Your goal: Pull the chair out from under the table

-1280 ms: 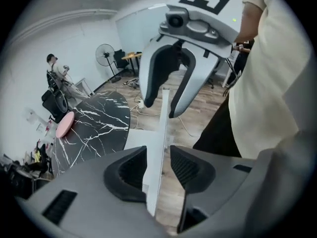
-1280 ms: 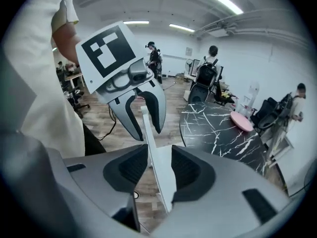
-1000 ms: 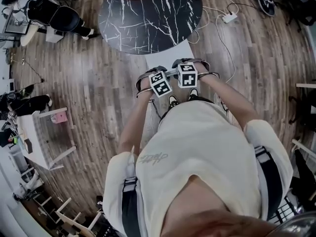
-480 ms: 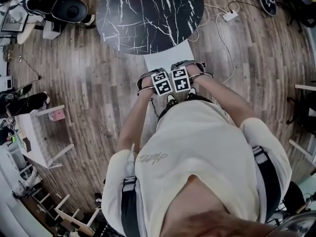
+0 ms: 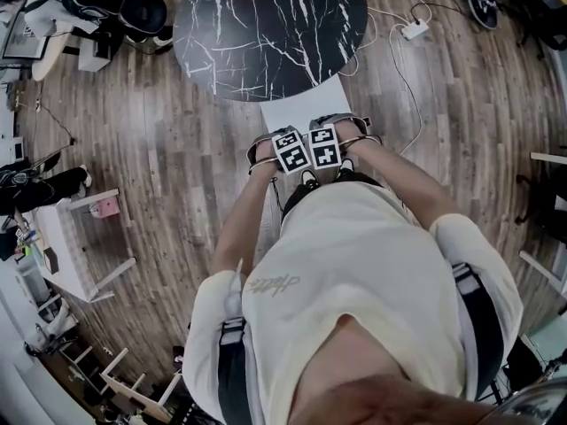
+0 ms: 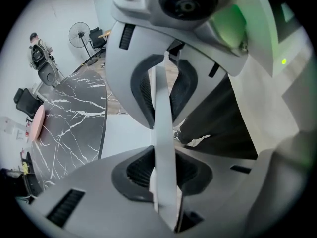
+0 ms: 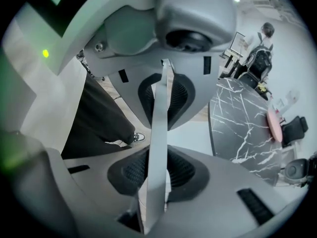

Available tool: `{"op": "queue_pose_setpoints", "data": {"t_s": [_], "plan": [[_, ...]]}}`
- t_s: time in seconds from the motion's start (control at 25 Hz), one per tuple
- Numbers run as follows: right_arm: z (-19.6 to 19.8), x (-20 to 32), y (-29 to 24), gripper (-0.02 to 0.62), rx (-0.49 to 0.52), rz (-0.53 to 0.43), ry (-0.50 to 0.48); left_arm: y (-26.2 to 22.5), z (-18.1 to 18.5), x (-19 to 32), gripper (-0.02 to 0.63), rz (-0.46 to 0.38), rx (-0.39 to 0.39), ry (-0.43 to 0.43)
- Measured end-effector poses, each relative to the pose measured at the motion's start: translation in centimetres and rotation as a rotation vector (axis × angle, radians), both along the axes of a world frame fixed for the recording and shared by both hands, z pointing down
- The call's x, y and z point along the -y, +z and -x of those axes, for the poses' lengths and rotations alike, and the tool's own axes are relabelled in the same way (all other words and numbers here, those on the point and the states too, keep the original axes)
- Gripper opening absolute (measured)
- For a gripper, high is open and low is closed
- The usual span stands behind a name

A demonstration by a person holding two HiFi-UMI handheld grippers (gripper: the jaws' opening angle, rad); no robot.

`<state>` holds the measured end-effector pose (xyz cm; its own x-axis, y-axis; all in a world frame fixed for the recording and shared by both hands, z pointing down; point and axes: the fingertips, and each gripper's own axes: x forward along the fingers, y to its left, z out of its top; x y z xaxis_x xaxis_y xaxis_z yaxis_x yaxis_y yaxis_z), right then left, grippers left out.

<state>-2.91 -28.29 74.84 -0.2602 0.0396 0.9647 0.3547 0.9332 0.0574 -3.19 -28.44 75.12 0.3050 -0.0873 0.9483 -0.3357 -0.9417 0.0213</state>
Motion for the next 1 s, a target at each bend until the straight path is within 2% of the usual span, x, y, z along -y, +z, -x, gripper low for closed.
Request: {"op": "queue_pose_setpoints", "data": {"t_s": [0.28, 0.44, 1.0], "plan": [[-0.2, -0.2, 0.0, 0.083, -0.017, 0.024, 0.023, 0.1, -0.2, -0.2, 0.092, 0.027, 0.008, 0.003], [-0.5, -1.2, -0.1, 0.083, -0.028, 0.041, 0.010, 0.0, -0.5, -1.3, 0.092, 0.056, 0.004, 0.003], [-2.6, -5.3, -0.5, 0.083, -0.028, 0.049, -0.019, -0.4, -2.4, -5.4, 0.092, 0.075, -0.007, -0.019]]}}
